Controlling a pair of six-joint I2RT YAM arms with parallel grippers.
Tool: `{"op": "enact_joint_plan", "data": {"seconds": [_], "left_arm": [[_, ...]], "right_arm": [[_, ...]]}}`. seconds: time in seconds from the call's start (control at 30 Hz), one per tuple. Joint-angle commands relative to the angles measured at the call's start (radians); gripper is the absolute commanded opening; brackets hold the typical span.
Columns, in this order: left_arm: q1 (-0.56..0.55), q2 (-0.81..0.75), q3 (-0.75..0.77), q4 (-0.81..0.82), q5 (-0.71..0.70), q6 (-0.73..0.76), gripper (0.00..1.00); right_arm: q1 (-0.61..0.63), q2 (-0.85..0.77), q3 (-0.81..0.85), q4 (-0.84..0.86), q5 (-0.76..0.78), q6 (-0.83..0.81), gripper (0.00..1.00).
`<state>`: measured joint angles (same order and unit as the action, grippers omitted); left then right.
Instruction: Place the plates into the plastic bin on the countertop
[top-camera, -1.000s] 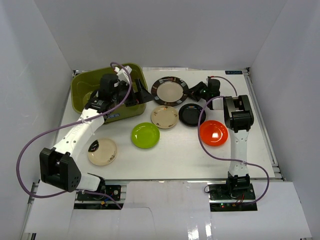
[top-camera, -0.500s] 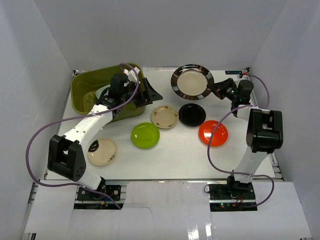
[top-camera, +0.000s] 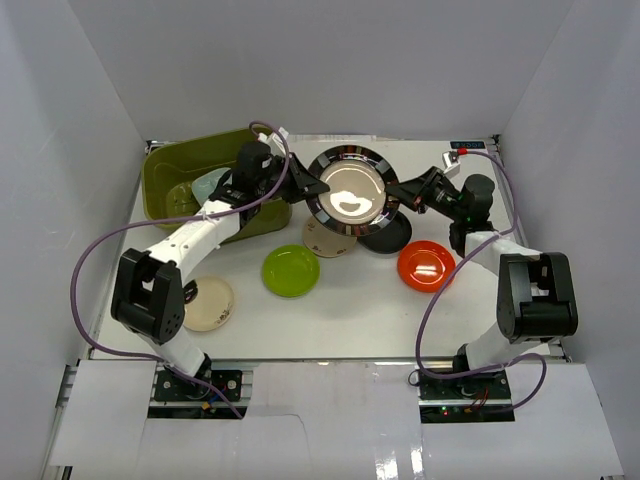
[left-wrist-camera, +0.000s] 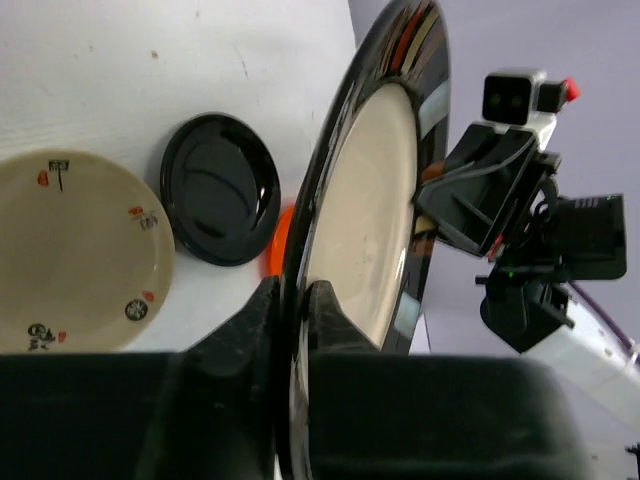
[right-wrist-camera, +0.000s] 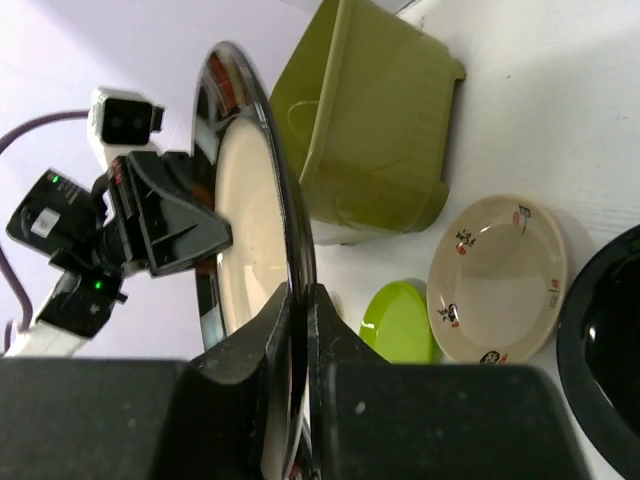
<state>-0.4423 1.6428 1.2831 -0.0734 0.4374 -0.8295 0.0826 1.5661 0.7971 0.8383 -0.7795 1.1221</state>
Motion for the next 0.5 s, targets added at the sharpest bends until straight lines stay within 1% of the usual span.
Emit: {"op": "enact_joint_plan", "data": {"seconds": [0.0, 0.03, 0.07, 0.1, 0.17, 0.2, 0.23, 0.27, 0.3, 0.33, 0.4, 0.43, 0.47], "left_arm": [[-0.015, -0.029, -0.016, 0.026, -0.067, 0.013, 0.07], [-0.015, -0.038, -0.022, 0.024, -0.077, 0.013, 0.00], [-0.015, -0.046, -0.027, 0.021, -0.086, 0.015, 0.00], [-0.015, -0.058, -0.021, 0.014, -0.104, 0.021, 0.00], [-0.012, -0.067, 0.016, -0.023, -0.124, 0.044, 0.00], [-0.006, -0.072, 0.033, -0.040, -0.147, 0.052, 0.00], [0.022, -0.078, 0.053, -0.066, -0.149, 0.061, 0.00], [0.042, -0.083, 0.094, -0.075, -0.147, 0.070, 0.00], [0.071, -0.089, 0.110, -0.081, -0.140, 0.070, 0.00], [0.146, -0.104, 0.117, -0.074, -0.111, 0.064, 0.00], [0.235, -0.123, 0.113, -0.052, -0.062, 0.012, 0.00], [0.322, -0.135, 0.108, -0.040, -0.013, -0.006, 0.00], [0.362, -0.143, 0.102, -0.037, 0.006, -0.020, 0.00]], "right_arm": [[0.028, -0.061, 0.021, 0.176, -0.063, 0.074, 0.08], [0.029, -0.063, 0.017, 0.170, -0.060, 0.071, 0.10], [0.031, -0.064, 0.010, 0.153, -0.050, 0.065, 0.15], [0.031, -0.064, 0.008, 0.142, -0.044, 0.050, 0.31], [0.031, -0.074, -0.007, 0.087, -0.018, 0.028, 0.52], [0.031, -0.080, -0.015, 0.065, -0.007, 0.001, 0.68], [0.029, -0.086, -0.021, 0.039, 0.021, -0.017, 0.75], [0.028, -0.107, -0.041, -0.020, 0.038, -0.036, 0.88], [0.028, -0.121, -0.051, -0.046, 0.054, -0.056, 0.94], [0.028, -0.135, -0.061, -0.073, 0.074, -0.108, 0.97], [0.029, -0.170, -0.091, -0.113, 0.082, -0.140, 0.98], [0.031, -0.181, -0.105, -0.114, 0.083, -0.154, 0.98], [0.032, -0.202, -0.119, -0.113, 0.086, -0.160, 0.98]]}}
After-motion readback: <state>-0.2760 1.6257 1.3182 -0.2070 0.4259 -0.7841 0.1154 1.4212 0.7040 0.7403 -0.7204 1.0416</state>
